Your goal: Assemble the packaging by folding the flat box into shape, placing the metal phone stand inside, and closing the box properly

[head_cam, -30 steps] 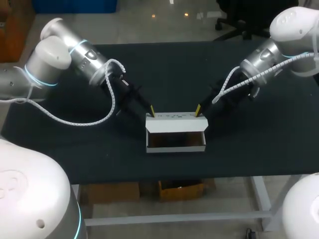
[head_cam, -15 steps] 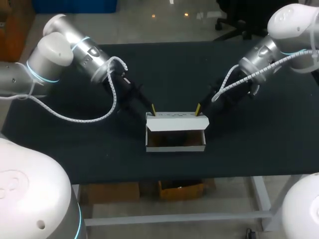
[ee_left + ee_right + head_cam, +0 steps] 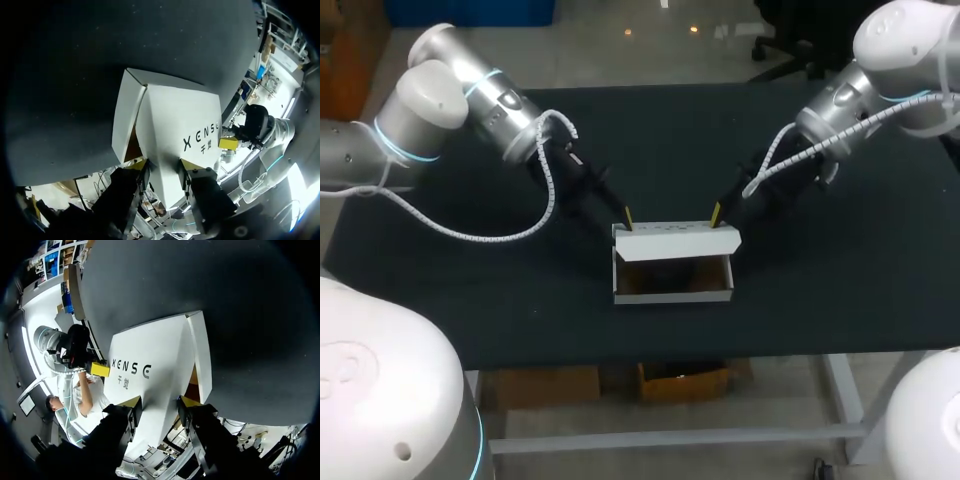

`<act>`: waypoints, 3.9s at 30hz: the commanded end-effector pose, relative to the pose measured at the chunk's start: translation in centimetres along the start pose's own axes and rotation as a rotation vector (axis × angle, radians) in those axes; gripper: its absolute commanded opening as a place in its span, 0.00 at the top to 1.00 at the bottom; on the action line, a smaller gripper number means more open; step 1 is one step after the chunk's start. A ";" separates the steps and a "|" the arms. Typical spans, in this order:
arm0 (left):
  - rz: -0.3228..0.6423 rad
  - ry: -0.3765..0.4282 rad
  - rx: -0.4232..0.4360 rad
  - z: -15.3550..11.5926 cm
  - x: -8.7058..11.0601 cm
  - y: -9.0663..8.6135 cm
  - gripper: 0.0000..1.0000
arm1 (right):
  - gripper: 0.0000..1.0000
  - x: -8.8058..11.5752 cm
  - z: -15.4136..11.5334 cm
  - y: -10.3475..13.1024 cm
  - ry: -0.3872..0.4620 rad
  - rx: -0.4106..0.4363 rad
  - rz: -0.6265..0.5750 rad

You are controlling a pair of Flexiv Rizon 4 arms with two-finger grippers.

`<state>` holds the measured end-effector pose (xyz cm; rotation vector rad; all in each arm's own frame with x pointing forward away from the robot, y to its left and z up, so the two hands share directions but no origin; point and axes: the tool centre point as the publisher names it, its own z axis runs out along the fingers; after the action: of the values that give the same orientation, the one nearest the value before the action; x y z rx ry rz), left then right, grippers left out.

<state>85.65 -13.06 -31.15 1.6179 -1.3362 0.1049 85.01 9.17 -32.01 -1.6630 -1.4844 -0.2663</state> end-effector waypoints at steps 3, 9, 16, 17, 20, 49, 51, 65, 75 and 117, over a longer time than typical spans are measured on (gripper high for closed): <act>-0.006 -0.008 -0.013 0.0 0.4 -0.3 0.62 | 0.56 0.4 -0.1 0.5 0.001 0.014 0.001; -0.011 -0.008 -0.021 0.0 0.3 -0.4 0.63 | 0.57 0.5 0.1 0.8 0.003 0.020 0.004; -0.017 -0.003 -0.047 0.2 0.2 -0.5 0.64 | 0.58 0.5 0.3 0.9 0.007 0.028 0.010; -0.018 -0.004 -0.048 0.2 0.2 -0.5 0.64 | 0.57 0.5 0.3 0.9 0.007 0.028 0.011; -0.025 -0.002 -0.063 0.3 0.1 -0.5 0.64 | 0.58 0.5 0.4 0.9 0.008 0.033 0.015; -0.053 0.021 -0.164 0.3 0.2 -0.7 0.63 | 0.58 0.1 0.5 0.6 0.030 0.067 0.057; -0.056 0.024 -0.167 0.2 0.2 -0.8 0.64 | 0.58 0.3 0.4 0.6 0.031 0.069 0.058; -0.062 0.021 -0.193 0.0 0.6 -0.9 0.63 | 0.58 0.7 0.1 1.0 0.029 0.072 0.065; -0.062 0.025 -0.196 0.1 0.8 -1.2 0.63 | 0.58 0.7 0.6 1.2 0.029 0.070 0.074; -0.061 -0.005 -0.159 0.4 -0.5 -0.8 0.62 | 0.58 -0.7 1.4 0.8 0.034 0.066 0.076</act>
<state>86.08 -12.91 -32.30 1.5175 -1.2632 -0.0425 85.08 9.59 -33.42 -1.6545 -1.3879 -0.1994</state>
